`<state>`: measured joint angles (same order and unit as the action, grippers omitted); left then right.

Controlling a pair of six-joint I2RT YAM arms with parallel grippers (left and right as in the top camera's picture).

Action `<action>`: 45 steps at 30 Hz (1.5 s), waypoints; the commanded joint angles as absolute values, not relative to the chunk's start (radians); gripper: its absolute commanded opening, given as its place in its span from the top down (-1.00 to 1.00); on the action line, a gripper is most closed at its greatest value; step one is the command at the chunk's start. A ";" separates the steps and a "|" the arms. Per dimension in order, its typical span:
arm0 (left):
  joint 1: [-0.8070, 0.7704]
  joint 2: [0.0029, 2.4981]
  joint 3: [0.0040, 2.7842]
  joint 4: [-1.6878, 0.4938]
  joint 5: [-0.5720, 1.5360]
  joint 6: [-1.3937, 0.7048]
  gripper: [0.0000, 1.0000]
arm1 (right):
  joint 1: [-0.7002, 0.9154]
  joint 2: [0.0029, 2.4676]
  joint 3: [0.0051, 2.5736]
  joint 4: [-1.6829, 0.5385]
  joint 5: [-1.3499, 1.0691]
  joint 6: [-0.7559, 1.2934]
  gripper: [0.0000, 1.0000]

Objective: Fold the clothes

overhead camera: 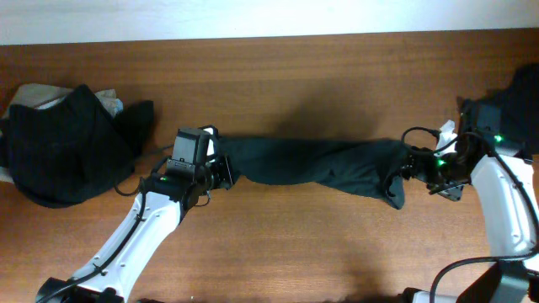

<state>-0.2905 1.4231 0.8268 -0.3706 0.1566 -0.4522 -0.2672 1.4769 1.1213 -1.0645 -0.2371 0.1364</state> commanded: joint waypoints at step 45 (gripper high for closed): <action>-0.265 1.416 0.824 -0.488 0.019 -0.432 0.99 | -0.318 1.741 1.117 -1.129 -0.186 0.189 -0.09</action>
<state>-0.2714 1.4231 0.8265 -0.4889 0.0391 -0.4484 -0.3252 1.7626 1.1545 -1.1625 -0.2523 0.1429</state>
